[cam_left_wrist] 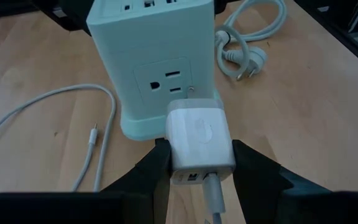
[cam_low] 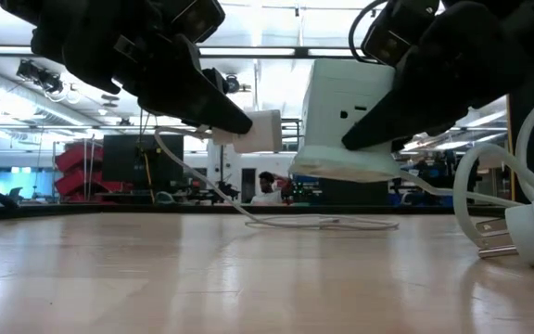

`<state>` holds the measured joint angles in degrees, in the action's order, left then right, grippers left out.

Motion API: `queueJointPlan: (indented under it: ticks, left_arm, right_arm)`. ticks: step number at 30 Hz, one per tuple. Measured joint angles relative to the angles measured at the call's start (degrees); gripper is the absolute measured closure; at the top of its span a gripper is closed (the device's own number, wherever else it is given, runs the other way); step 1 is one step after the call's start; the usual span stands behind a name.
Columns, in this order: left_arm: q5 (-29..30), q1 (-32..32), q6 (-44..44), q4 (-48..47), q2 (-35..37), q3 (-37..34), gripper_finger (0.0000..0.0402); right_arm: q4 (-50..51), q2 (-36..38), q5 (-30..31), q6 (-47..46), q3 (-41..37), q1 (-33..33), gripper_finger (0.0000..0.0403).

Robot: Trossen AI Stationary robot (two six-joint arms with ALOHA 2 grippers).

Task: Insert USB
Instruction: Insert the white charger adapter into the light blue outlet extension

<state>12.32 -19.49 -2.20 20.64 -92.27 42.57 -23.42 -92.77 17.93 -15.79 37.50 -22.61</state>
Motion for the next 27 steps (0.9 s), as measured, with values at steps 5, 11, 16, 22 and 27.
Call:
queueJointPlan:
  ticks: [5, 11, 16, 22, 27]
  left_arm:
    - [0.04, 0.01, 0.0, 0.2, 0.0, 0.05, 0.0281]
    - [0.2, 0.05, 0.04, 0.29, 0.0, 0.07, 0.0281]
    - [0.08, 0.02, 0.24, 1.0, 0.0, 0.07, 0.0281]
    - [-0.2, 0.0, 0.28, 1.92, 0.0, 0.07, 0.0281]
    - [-0.51, 0.0, 0.3, 2.98, 0.0, 0.09, 0.0281]
  right_arm:
    - [-0.02, 0.0, 0.0, -0.2, 0.02, -0.86, 0.0115]
    - [0.49, 0.02, -0.07, -1.17, 0.11, -1.33, 0.0115]
    - [0.27, 0.02, -0.06, -1.28, 0.11, -1.33, 0.0115]
    - [0.17, 0.02, 0.28, -1.26, 0.11, -1.33, 0.0115]
    - [0.13, 0.04, 0.23, -1.18, 0.07, -1.35, 0.0115]
